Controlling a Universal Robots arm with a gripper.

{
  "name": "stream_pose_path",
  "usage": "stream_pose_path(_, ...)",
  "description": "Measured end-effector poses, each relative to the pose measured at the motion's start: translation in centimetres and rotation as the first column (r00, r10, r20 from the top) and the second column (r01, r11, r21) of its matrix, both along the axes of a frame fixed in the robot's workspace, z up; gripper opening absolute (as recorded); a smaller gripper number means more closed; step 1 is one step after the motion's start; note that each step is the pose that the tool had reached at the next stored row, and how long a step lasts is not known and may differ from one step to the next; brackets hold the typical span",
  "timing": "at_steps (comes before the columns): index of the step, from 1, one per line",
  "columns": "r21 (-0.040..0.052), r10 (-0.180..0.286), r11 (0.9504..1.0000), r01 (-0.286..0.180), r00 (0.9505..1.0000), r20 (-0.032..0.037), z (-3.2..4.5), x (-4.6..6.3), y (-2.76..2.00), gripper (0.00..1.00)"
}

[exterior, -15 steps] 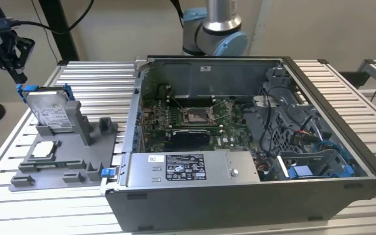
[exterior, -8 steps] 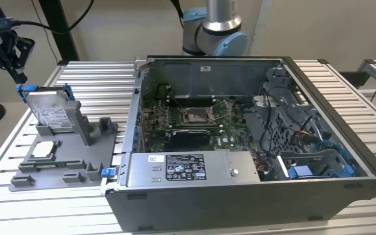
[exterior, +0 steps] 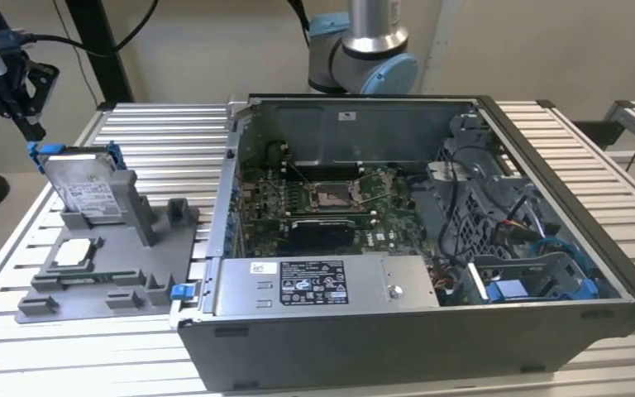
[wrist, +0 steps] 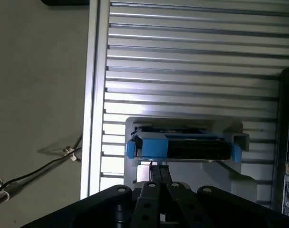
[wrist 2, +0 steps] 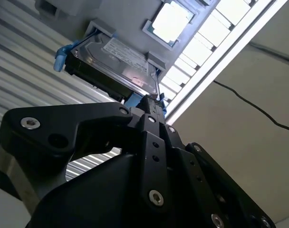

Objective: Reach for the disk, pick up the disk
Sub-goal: 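Pick up the disk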

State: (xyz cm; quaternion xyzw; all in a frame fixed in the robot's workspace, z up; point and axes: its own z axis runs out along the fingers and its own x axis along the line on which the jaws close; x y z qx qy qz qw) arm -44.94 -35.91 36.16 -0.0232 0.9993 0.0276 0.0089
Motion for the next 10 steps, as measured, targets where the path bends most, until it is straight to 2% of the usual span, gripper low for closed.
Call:
stream_pose_path(5,0.0000,0.079,0.9969,-0.079,0.9969,0.0000,0.00,0.00,0.00,0.00)
stream_pose_path(8,0.0000,0.131,0.9914,-0.131,0.9914,-0.0001,0.00,0.00,0.00,0.00)
stream_pose_path(10,0.0000,0.168,0.9858,-0.168,0.9858,0.0000,0.00,0.00,0.00,0.00)
